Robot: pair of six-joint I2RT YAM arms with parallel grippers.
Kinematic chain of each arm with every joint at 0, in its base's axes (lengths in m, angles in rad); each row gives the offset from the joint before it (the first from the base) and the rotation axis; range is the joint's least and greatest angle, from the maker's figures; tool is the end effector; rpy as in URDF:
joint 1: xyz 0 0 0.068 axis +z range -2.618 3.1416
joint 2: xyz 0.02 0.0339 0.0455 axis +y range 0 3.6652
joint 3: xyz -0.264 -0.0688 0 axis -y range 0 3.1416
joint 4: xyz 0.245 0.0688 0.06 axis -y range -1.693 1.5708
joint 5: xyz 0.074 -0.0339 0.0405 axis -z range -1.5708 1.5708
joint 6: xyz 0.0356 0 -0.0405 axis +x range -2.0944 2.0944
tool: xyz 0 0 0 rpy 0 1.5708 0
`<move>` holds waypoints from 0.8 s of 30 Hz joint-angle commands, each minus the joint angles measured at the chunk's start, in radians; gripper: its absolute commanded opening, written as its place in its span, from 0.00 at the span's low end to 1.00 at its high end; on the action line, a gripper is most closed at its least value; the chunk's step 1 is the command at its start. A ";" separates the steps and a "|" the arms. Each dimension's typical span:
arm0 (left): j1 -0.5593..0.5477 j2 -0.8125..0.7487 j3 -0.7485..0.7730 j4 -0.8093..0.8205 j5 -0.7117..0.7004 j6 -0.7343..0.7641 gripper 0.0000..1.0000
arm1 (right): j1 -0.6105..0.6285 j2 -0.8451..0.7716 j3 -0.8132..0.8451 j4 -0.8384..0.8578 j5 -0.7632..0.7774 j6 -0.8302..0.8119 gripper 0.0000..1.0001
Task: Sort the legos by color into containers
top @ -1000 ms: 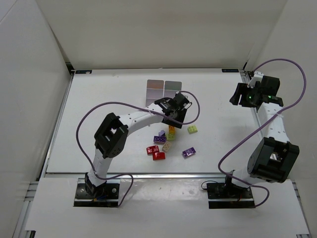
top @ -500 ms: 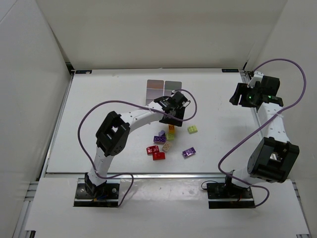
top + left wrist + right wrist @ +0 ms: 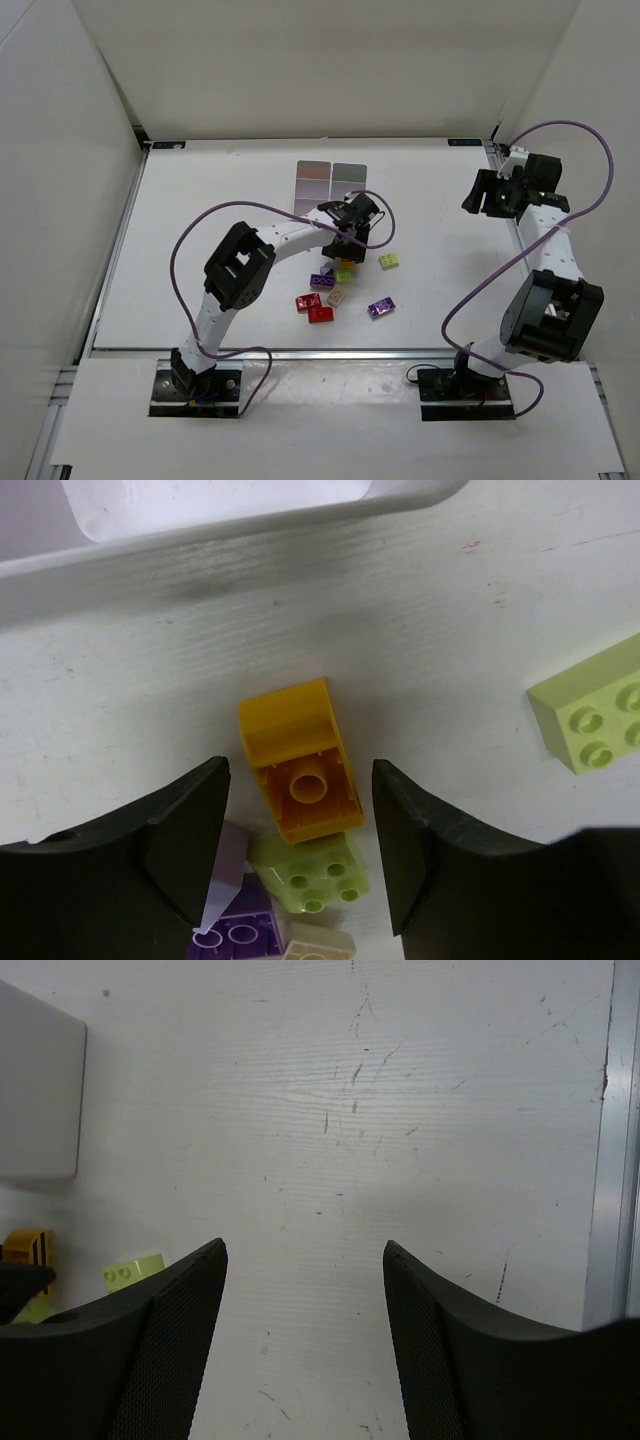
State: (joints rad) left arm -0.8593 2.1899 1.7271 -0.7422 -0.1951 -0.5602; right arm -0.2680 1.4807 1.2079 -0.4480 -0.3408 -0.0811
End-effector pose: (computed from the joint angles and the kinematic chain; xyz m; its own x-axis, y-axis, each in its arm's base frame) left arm 0.3044 -0.3425 0.1711 -0.8873 0.2309 -0.3992 0.2671 0.9630 -0.0367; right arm 0.3206 -0.0757 0.2972 -0.6349 0.0952 -0.7667 -0.0442 0.9863 0.1590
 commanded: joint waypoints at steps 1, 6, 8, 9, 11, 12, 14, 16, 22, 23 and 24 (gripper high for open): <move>0.002 -0.009 0.017 -0.003 -0.013 -0.015 0.68 | 0.004 0.007 0.038 -0.001 -0.012 -0.008 0.68; 0.003 0.004 0.015 -0.005 -0.020 -0.017 0.55 | 0.004 0.013 0.044 -0.001 -0.007 -0.011 0.68; 0.005 0.002 0.015 -0.005 -0.020 -0.015 0.44 | 0.003 0.018 0.044 -0.001 -0.009 -0.013 0.68; 0.005 -0.002 0.015 -0.003 -0.023 -0.004 0.40 | 0.003 0.018 0.044 -0.001 -0.010 -0.013 0.68; 0.005 -0.015 0.020 -0.005 -0.024 0.016 0.29 | 0.003 0.023 0.045 0.002 -0.015 -0.009 0.68; 0.005 -0.025 0.017 -0.003 -0.024 0.031 0.26 | 0.003 0.024 0.044 0.002 -0.018 -0.008 0.68; 0.003 -0.076 -0.012 0.020 -0.030 0.057 0.23 | 0.003 0.023 0.042 -0.001 -0.029 -0.002 0.68; 0.000 -0.125 -0.052 0.052 -0.032 0.091 0.22 | 0.004 0.020 0.038 0.002 -0.040 0.003 0.68; -0.006 -0.396 -0.244 0.179 -0.001 0.225 0.15 | 0.039 -0.007 0.018 -0.001 -0.053 0.004 0.67; -0.007 -0.459 -0.273 0.182 0.000 0.238 0.14 | 0.045 -0.011 0.015 -0.001 -0.053 0.004 0.67; -0.009 -0.488 -0.285 0.191 0.008 0.249 0.12 | 0.049 -0.016 0.013 0.000 -0.055 0.004 0.67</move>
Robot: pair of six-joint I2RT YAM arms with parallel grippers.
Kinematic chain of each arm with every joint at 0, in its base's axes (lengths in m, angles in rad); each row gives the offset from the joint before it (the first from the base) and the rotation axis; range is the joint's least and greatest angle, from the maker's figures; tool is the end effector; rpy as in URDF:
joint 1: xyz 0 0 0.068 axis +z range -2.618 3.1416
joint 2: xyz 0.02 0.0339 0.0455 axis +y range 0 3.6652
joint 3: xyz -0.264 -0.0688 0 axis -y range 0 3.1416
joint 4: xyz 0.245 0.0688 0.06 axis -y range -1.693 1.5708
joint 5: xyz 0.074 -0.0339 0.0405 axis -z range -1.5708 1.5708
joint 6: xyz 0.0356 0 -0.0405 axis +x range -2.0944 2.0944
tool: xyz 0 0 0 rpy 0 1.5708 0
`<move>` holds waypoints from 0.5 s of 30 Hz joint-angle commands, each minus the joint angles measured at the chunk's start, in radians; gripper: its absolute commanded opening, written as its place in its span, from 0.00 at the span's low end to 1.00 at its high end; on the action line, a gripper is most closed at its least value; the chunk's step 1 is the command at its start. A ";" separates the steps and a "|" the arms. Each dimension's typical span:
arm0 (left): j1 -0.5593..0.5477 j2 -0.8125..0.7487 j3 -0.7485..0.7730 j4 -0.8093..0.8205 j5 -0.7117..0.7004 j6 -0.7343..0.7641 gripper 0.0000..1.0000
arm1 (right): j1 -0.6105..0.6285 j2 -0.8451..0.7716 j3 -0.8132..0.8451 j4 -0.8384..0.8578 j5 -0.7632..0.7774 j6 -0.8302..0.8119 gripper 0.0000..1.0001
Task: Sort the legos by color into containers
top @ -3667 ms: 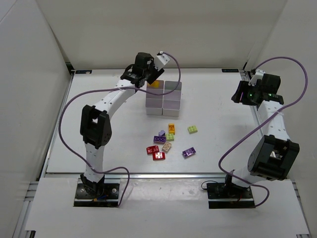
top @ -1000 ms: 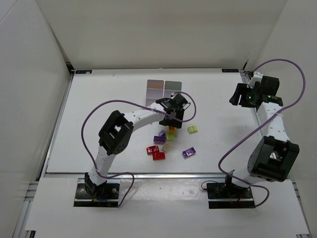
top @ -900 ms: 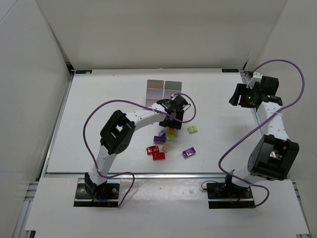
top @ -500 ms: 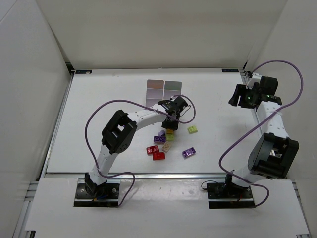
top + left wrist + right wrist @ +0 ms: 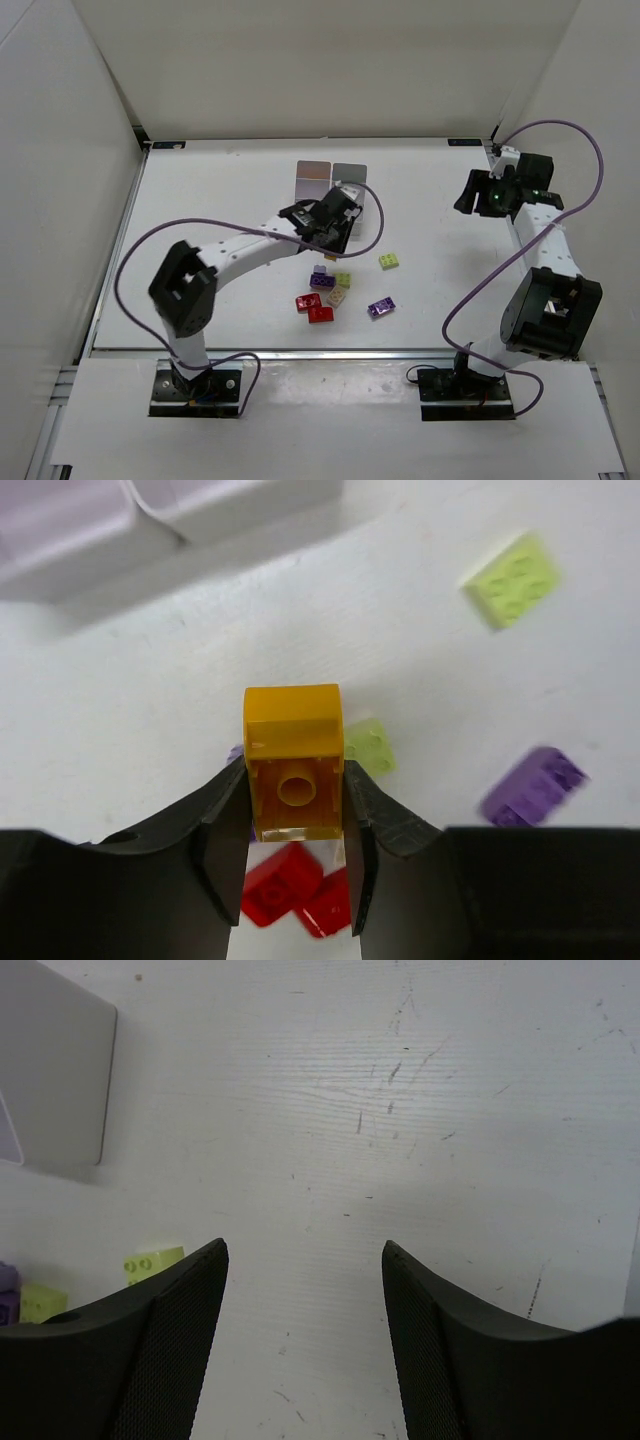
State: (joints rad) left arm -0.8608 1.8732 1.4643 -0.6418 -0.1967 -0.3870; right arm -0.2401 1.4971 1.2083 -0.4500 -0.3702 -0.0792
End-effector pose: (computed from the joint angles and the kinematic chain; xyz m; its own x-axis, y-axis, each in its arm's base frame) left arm 0.2669 -0.2999 0.2287 -0.7806 0.3404 -0.5242 0.4166 0.9086 -0.0305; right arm 0.3253 -0.0664 0.2923 -0.6490 0.0830 -0.7562 -0.0897 0.9787 0.1844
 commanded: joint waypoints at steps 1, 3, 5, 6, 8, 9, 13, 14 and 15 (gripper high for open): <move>-0.006 -0.201 -0.030 0.106 0.016 0.092 0.10 | 0.027 -0.032 0.011 0.005 -0.029 0.004 0.67; -0.007 -0.259 -0.029 0.116 0.032 0.131 0.10 | 0.032 -0.032 0.011 0.010 -0.035 0.012 0.67; -0.006 -0.284 -0.018 0.122 0.022 0.201 0.10 | 0.036 -0.029 0.020 0.013 -0.038 0.012 0.67; -0.004 -0.284 0.004 0.128 0.005 0.233 0.10 | 0.038 -0.029 0.023 0.013 -0.041 0.012 0.67; 0.026 -0.273 0.033 0.128 0.014 0.366 0.10 | 0.038 -0.026 0.034 0.013 -0.041 0.012 0.67; 0.038 -0.249 0.062 0.125 0.040 0.432 0.10 | 0.039 -0.021 0.039 0.013 -0.041 0.010 0.67; 0.135 -0.158 0.168 0.116 0.080 0.569 0.12 | 0.038 -0.020 0.054 0.011 -0.041 0.007 0.67; 0.175 -0.132 0.200 0.097 0.083 0.615 0.13 | 0.038 -0.020 0.057 0.013 -0.041 0.007 0.67; 0.190 -0.105 0.227 0.091 0.065 0.629 0.13 | 0.038 -0.021 0.057 0.013 -0.039 0.006 0.67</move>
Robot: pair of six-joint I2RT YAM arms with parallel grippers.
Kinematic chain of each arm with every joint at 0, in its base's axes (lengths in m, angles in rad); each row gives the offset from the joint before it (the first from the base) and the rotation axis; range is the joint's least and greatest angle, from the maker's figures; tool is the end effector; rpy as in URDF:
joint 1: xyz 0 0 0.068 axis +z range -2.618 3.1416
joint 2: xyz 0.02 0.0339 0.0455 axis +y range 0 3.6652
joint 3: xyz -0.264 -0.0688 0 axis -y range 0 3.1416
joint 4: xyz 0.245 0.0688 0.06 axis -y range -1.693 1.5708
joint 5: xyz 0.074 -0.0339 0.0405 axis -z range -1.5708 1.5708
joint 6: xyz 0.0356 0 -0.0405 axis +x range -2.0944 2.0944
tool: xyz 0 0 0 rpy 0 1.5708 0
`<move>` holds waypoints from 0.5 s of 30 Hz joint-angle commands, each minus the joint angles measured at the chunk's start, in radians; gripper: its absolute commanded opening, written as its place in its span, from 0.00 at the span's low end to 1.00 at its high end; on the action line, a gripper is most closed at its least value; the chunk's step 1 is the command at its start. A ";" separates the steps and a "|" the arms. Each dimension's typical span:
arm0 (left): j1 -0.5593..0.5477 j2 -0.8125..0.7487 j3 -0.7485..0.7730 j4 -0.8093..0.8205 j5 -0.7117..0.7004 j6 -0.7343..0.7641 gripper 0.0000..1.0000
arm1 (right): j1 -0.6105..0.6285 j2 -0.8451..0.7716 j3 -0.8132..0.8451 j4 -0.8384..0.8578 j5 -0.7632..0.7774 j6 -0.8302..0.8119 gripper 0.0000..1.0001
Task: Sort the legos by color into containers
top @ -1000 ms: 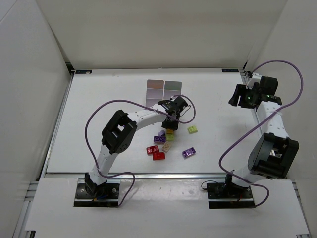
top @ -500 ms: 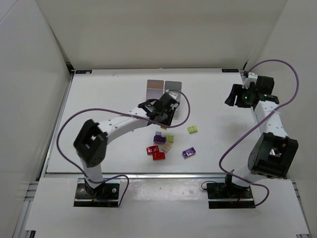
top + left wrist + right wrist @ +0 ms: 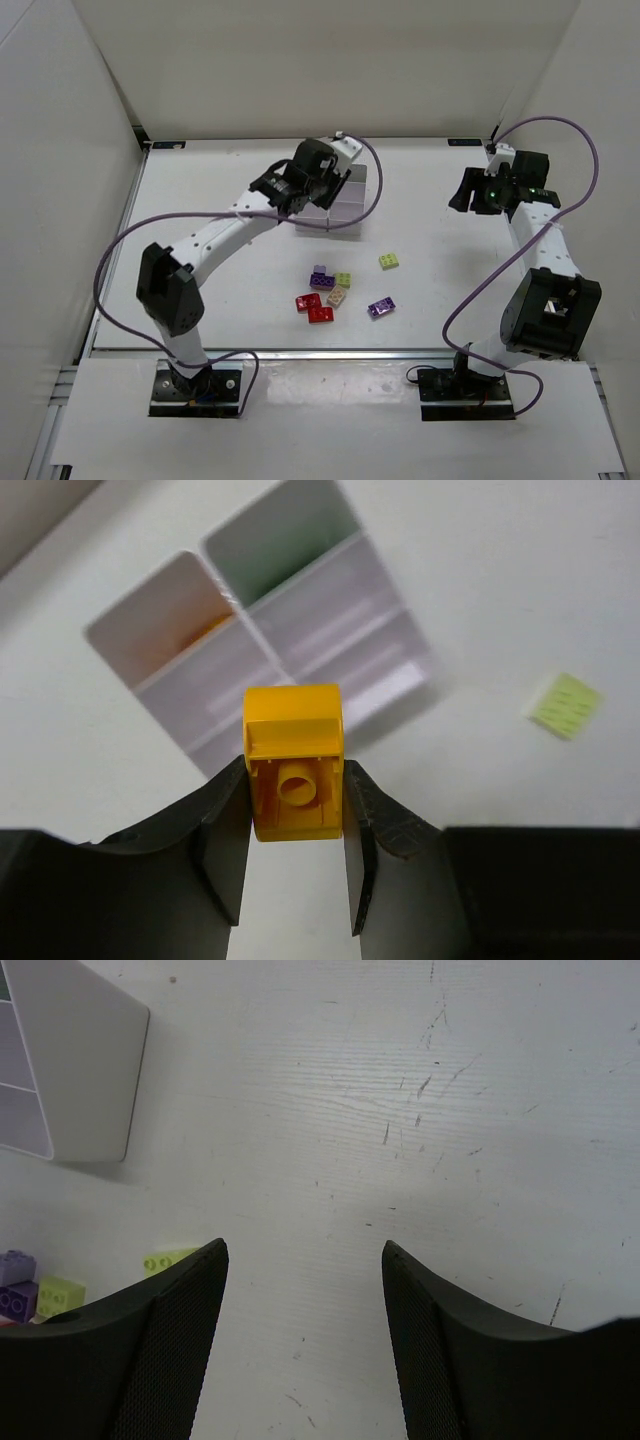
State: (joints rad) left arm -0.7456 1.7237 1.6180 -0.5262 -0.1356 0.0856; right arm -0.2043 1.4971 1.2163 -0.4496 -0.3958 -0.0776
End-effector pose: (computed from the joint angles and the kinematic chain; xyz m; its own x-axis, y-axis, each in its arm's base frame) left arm 0.2959 -0.2667 0.3437 -0.3818 0.4678 -0.7971 0.6270 0.7647 0.1485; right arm 0.3281 -0.0540 0.2953 -0.6440 0.0604 -0.7626 -0.1444 0.9694 0.1987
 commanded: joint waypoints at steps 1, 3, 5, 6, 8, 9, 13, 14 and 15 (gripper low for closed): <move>0.095 0.094 0.130 -0.031 0.004 0.170 0.14 | 0.003 -0.023 0.049 0.012 -0.011 0.002 0.67; 0.146 0.149 0.173 -0.034 0.007 0.226 0.13 | 0.002 -0.024 0.048 0.012 -0.006 0.001 0.67; 0.176 0.181 0.236 -0.034 -0.005 0.265 0.12 | 0.002 -0.031 0.043 0.012 -0.005 -0.002 0.67; 0.183 0.206 0.255 -0.034 -0.016 0.305 0.11 | 0.002 -0.031 0.040 0.012 -0.005 -0.002 0.67; 0.201 0.230 0.299 -0.031 -0.024 0.330 0.13 | 0.002 -0.031 0.037 0.014 -0.008 -0.004 0.68; 0.201 0.247 0.307 -0.031 -0.024 0.360 0.14 | 0.003 -0.032 0.034 0.017 -0.008 -0.004 0.68; 0.201 0.281 0.322 0.003 -0.036 0.416 0.17 | 0.002 -0.026 0.034 0.020 -0.009 -0.004 0.68; 0.201 0.295 0.329 0.005 -0.039 0.425 0.17 | 0.003 -0.024 0.035 0.022 -0.009 -0.004 0.68; 0.201 0.301 0.335 0.008 -0.044 0.439 0.17 | 0.002 -0.024 0.037 0.022 -0.009 -0.005 0.68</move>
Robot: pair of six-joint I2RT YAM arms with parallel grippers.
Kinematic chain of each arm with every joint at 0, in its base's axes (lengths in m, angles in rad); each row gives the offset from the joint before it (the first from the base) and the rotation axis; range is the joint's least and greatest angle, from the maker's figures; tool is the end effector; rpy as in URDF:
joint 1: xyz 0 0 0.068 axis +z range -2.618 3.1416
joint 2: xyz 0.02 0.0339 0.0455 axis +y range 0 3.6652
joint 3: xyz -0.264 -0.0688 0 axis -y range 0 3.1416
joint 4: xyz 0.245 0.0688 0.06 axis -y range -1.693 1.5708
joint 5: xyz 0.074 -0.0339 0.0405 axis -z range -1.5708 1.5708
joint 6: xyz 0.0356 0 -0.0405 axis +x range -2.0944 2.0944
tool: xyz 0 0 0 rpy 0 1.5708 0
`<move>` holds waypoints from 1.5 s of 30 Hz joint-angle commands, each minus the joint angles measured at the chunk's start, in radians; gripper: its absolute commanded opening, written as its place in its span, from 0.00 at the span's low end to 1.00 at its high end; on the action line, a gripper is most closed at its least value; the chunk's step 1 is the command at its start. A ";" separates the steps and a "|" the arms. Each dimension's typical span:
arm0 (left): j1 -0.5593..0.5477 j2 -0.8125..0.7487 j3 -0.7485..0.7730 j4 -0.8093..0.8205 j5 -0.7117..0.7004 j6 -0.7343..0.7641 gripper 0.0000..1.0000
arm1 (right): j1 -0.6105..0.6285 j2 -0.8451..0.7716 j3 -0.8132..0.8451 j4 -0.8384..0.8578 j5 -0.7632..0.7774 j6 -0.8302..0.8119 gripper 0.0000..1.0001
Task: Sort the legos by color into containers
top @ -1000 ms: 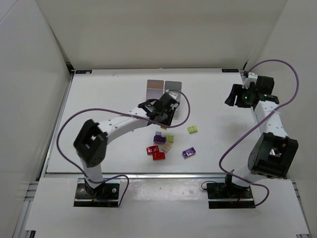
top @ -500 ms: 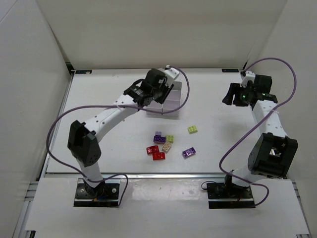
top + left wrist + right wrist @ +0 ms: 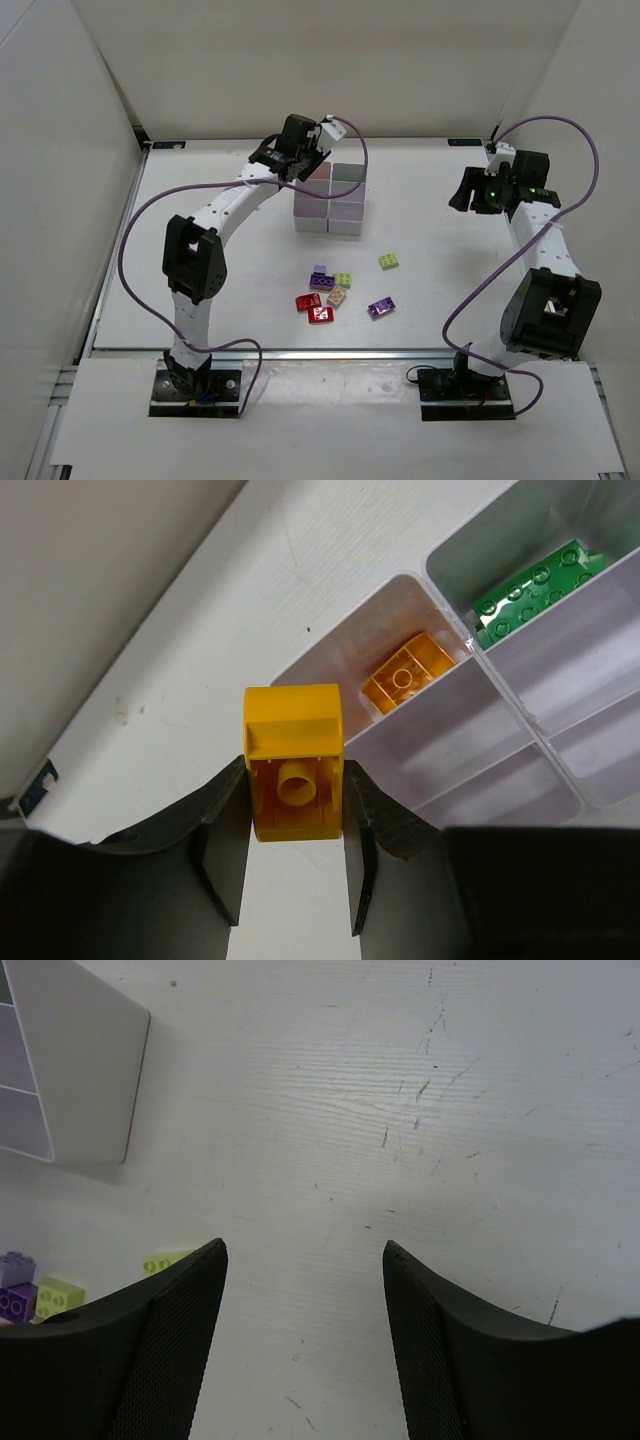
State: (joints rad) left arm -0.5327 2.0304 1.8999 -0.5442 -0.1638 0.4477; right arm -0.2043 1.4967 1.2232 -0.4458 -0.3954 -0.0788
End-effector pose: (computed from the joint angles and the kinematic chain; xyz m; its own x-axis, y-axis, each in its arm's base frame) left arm 0.4104 -0.2352 0.3095 -0.3157 0.6819 -0.6598 0.5857 0.6871 0.4299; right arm 0.3288 -0.0541 0.2980 -0.6356 0.0575 -0.7699 -0.1470 0.9700 0.1938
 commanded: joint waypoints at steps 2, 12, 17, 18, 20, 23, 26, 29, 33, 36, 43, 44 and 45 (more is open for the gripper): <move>-0.013 0.008 0.056 0.049 -0.028 0.132 0.16 | 0.002 -0.023 0.032 0.018 -0.008 -0.004 0.68; 0.010 -0.012 -0.002 0.049 0.134 0.419 0.22 | 0.002 -0.023 0.030 0.018 0.004 -0.009 0.68; 0.046 -0.045 -0.022 -0.022 0.288 0.528 0.19 | 0.002 -0.032 0.018 0.024 0.010 -0.009 0.68; 0.054 -0.044 0.000 -0.061 0.332 0.523 0.18 | 0.002 -0.033 0.015 0.025 0.010 -0.010 0.68; 0.066 -0.042 0.027 -0.089 0.366 0.513 0.17 | 0.002 -0.036 0.012 0.027 0.015 -0.010 0.68; 0.068 -0.033 0.042 -0.120 0.376 0.511 0.19 | 0.002 -0.039 0.009 0.027 0.013 -0.009 0.68; 0.073 -0.021 0.056 -0.120 0.386 0.487 0.18 | 0.002 -0.038 0.007 0.032 0.015 -0.006 0.68; 0.074 -0.010 0.070 -0.119 0.402 0.474 0.19 | 0.002 -0.036 0.010 0.032 0.015 -0.004 0.68; 0.073 0.022 0.109 -0.117 0.431 0.456 0.21 | 0.002 -0.033 0.009 0.032 0.015 -0.003 0.68; 0.073 0.056 0.157 -0.117 0.431 0.447 0.24 | 0.002 -0.030 0.012 0.033 0.013 -0.001 0.68; 0.073 0.119 0.225 -0.117 0.429 0.437 0.28 | 0.002 -0.029 0.010 0.033 0.020 -0.006 0.68; 0.073 0.131 0.237 -0.117 0.426 0.437 0.28 | 0.002 -0.030 0.010 0.036 0.021 -0.006 0.68; 0.073 0.137 0.238 -0.117 0.426 0.434 0.28 | 0.002 -0.030 0.010 0.033 0.021 -0.006 0.68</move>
State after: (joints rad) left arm -0.4599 2.1563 2.0907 -0.6540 0.2363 0.8955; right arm -0.2043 1.4967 1.2232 -0.4427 -0.3763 -0.0818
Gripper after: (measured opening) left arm 0.471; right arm 0.679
